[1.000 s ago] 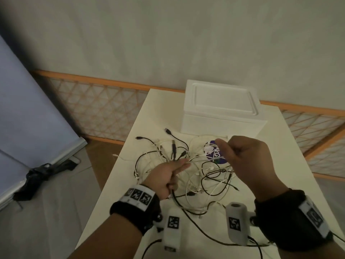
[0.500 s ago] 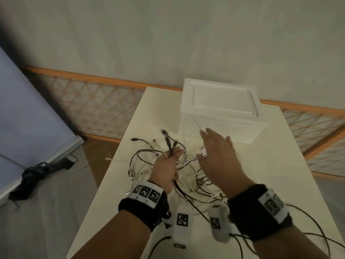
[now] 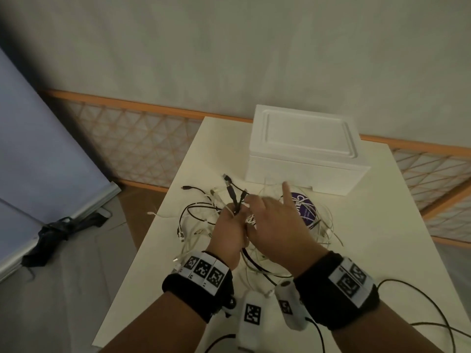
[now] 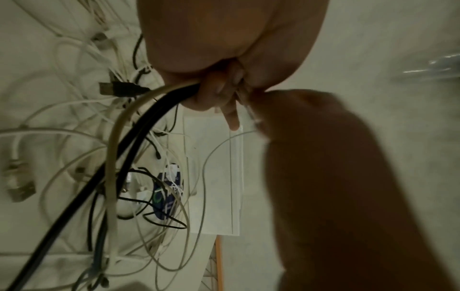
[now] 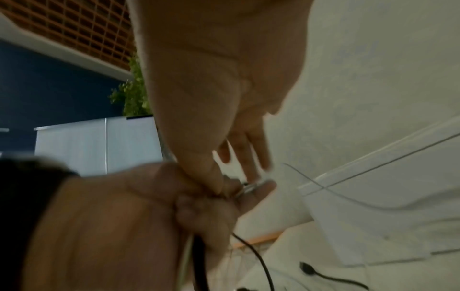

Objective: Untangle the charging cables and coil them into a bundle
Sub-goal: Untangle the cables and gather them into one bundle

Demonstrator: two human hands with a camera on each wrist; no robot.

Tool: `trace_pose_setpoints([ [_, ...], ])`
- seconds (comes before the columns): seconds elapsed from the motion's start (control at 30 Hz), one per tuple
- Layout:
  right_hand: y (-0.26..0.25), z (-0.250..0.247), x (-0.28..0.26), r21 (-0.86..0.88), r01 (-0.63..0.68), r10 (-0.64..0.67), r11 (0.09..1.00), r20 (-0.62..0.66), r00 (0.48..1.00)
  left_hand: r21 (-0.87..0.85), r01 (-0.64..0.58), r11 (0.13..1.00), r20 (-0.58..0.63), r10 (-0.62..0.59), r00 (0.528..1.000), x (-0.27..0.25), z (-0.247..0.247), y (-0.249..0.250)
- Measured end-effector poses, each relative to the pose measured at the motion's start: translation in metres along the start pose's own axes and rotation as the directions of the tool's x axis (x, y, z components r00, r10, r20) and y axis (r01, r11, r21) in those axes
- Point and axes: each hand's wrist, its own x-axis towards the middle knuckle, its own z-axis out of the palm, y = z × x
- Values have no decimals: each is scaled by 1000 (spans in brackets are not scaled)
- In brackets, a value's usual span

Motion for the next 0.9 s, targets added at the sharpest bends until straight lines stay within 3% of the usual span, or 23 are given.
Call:
trace_pose_setpoints([
  [0.07, 8, 12, -3, -25, -12, 16, 1000, 170, 985, 8, -20, 1000, -16, 20, 1000, -4, 2, 3],
  [0.13, 12, 11, -7, -58, 40, -30, 997, 178, 984, -78, -21, 997, -59, 16, 998, -4, -4, 8],
  [0.27, 17, 11, -22, -13, 7, -2, 1000, 366, 930, -281, -7, 960, -63, -11, 998, 8, -24, 19],
  [0.43, 25, 10, -33, -156, 69, 26, 985, 537, 843, -313, -73, 947, -75, 52, 996, 8, -27, 28],
  [0.53, 22, 4, -28, -158, 81, -3, 984, 440, 898, -300, -73, 951, -41, 64, 997, 5, -26, 26],
  [0.67, 9, 6, -16, 65, 14, -29, 998, 231, 973, -298, -47, 953, 22, 57, 998, -5, -16, 23],
  [0.73, 1, 6, -11, 129, 40, -74, 991, 270, 960, -290, -45, 956, 67, 67, 996, -10, -13, 26],
  [0.8, -1, 8, -13, 222, -24, -54, 975, 342, 938, -284, -51, 957, 72, 75, 995, -11, -16, 29],
  [0.9, 7, 9, -23, 262, -83, -15, 961, 348, 937, -305, -49, 951, 43, 65, 997, -8, -27, 31],
])
